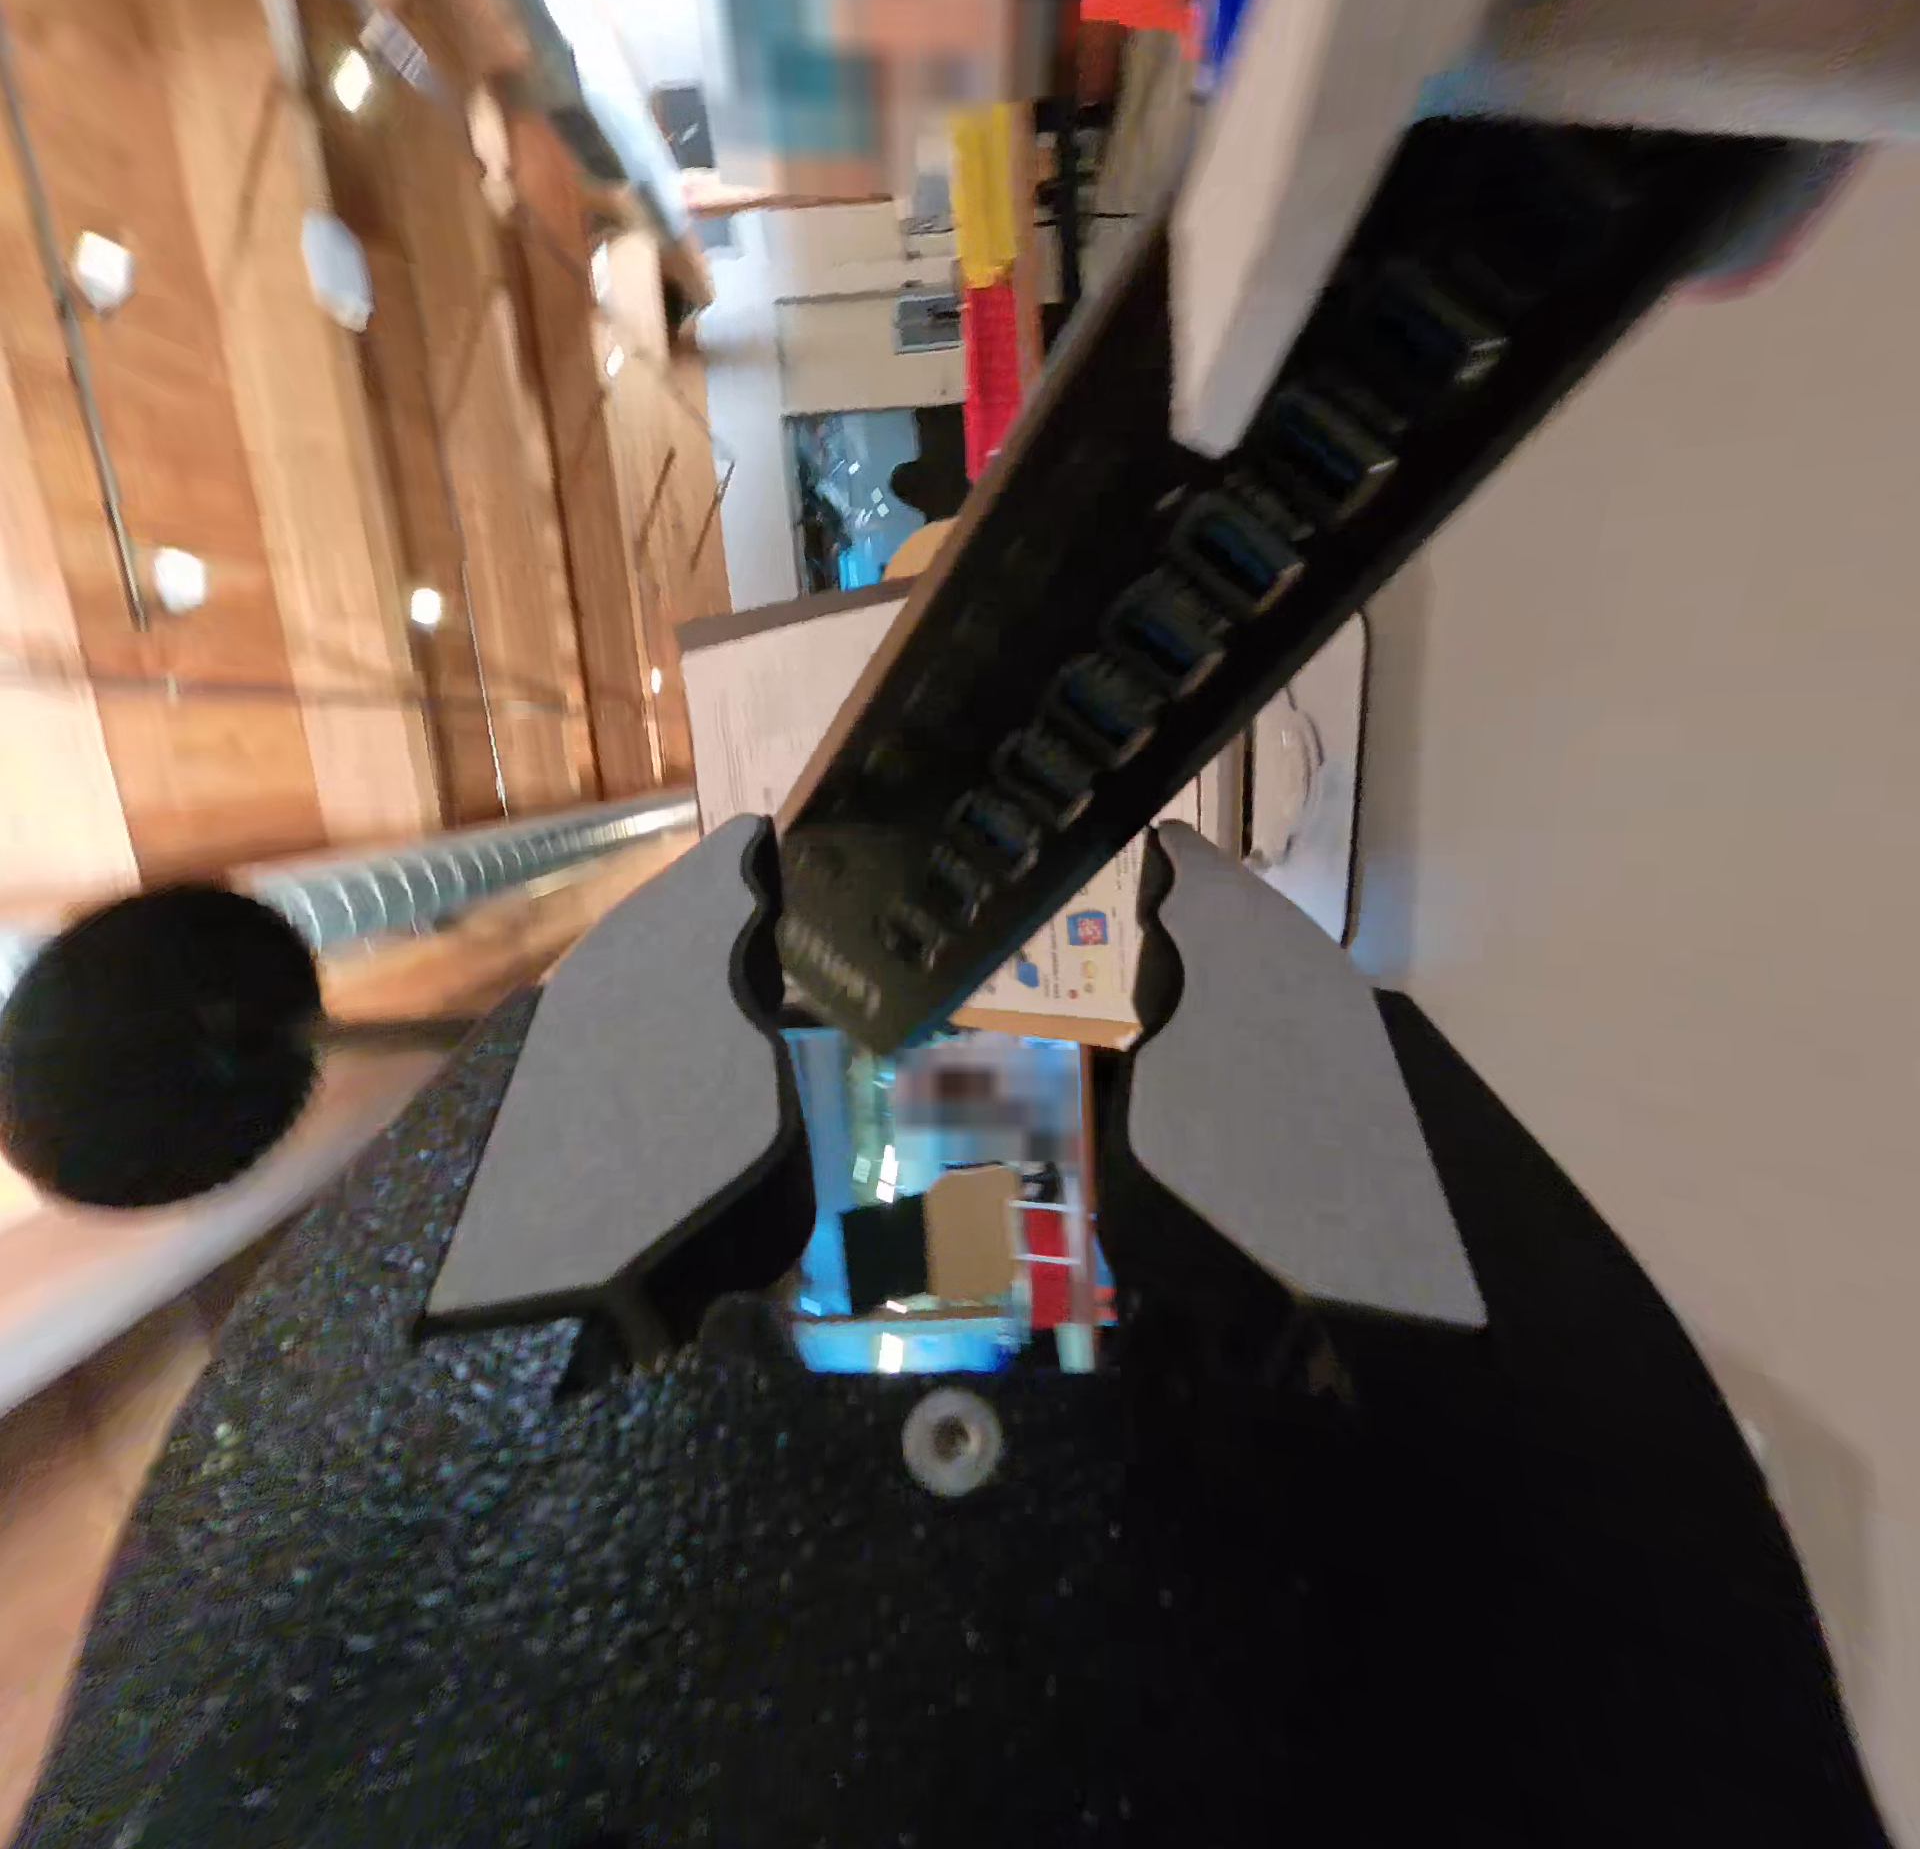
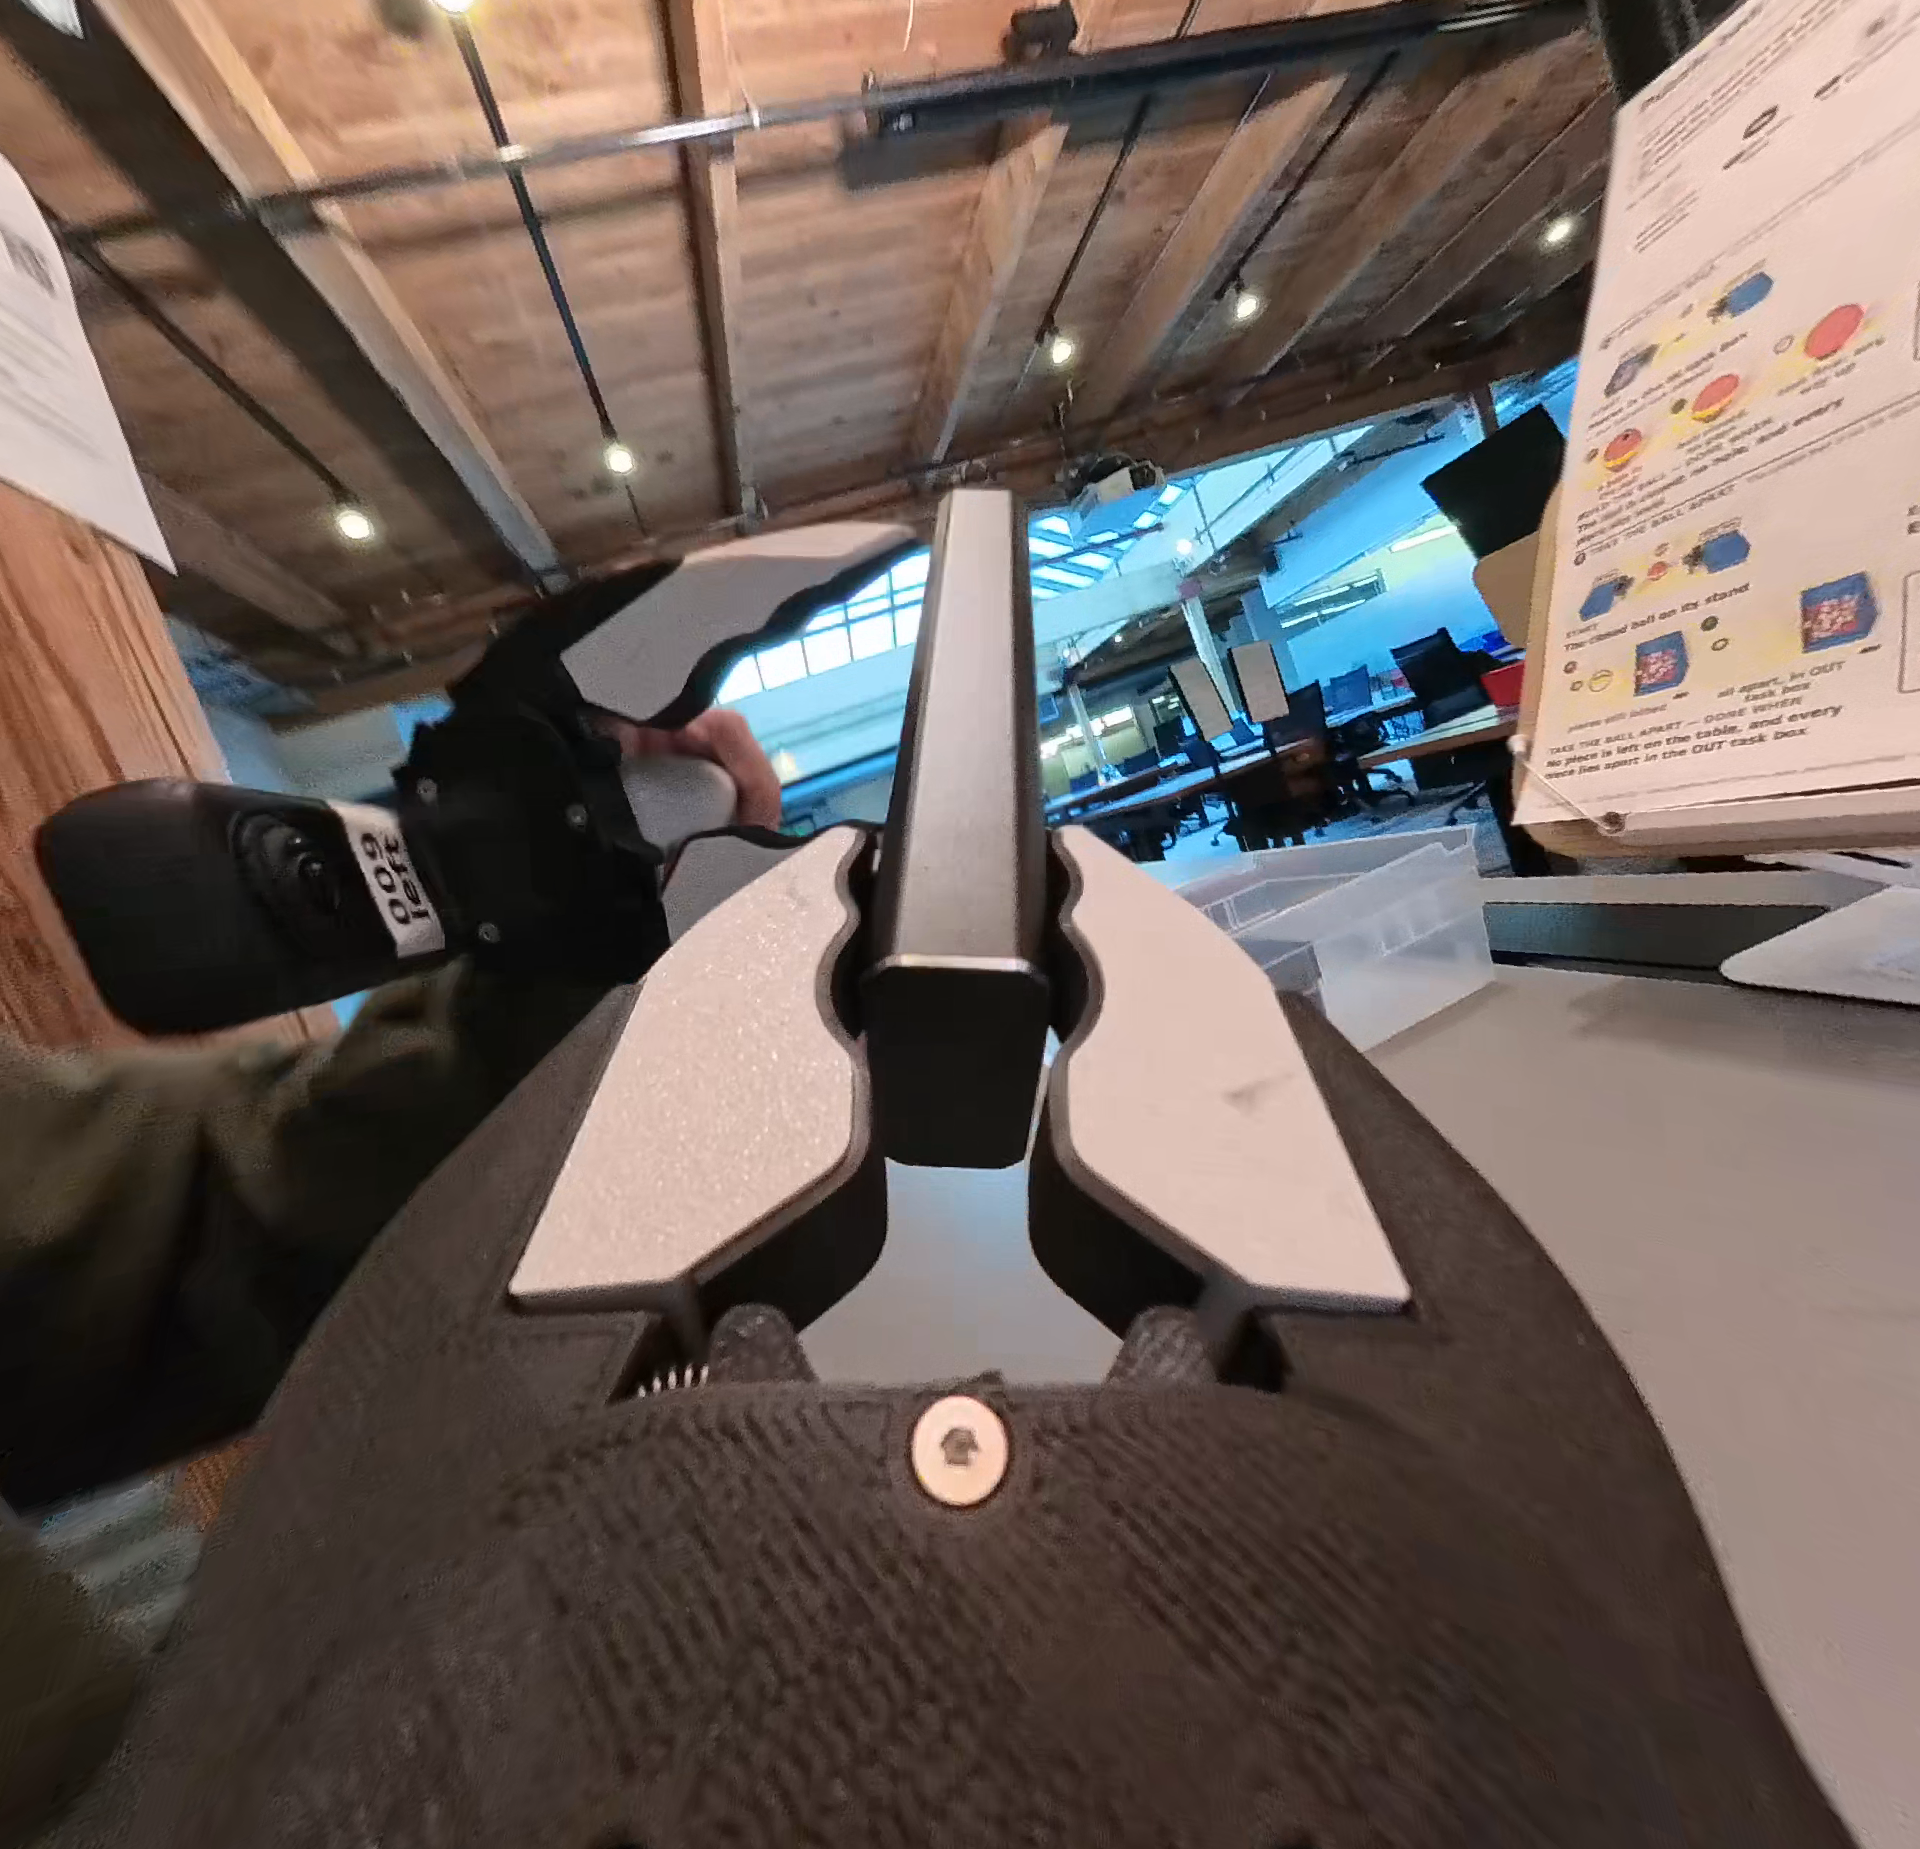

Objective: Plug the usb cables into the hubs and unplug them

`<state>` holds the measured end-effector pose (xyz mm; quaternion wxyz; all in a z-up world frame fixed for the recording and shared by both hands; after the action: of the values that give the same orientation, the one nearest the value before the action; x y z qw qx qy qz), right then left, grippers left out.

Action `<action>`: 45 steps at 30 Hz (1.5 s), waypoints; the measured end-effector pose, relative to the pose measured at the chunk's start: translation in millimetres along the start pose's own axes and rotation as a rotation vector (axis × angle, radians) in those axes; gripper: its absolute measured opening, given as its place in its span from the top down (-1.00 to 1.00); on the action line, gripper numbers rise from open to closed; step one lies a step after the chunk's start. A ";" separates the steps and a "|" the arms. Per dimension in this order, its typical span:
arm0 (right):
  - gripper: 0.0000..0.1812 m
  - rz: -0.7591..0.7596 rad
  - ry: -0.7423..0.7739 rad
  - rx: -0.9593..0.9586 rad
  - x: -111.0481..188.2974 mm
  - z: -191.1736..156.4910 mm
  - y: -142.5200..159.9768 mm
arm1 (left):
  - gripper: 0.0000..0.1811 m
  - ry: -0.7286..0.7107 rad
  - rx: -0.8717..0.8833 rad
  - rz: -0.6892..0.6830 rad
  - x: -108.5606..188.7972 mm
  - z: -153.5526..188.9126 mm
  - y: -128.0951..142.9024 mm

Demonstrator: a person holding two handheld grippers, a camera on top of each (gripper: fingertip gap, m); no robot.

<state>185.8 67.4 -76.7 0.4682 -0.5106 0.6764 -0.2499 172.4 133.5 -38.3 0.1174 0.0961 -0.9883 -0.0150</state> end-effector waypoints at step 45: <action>0.34 -0.313 -0.087 0.412 2.5 3.5 70.7 | 0.22 0.954 1.161 0.909 5.1 55.9 -60.9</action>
<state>156.4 90.6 -136.9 0.5468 -0.5132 0.5033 -0.4295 165.8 73.2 -94.7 0.4452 -0.2661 -0.6281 0.5801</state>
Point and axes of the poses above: each gripper's, where its closed fingertips meet, x back along the fingers, y out of its underside, z = x × y across the jaws, the point moved 1 cm from there along x, back along the fingers, and after that the axes turned 12 degrees about y, right-handed, at the moved point
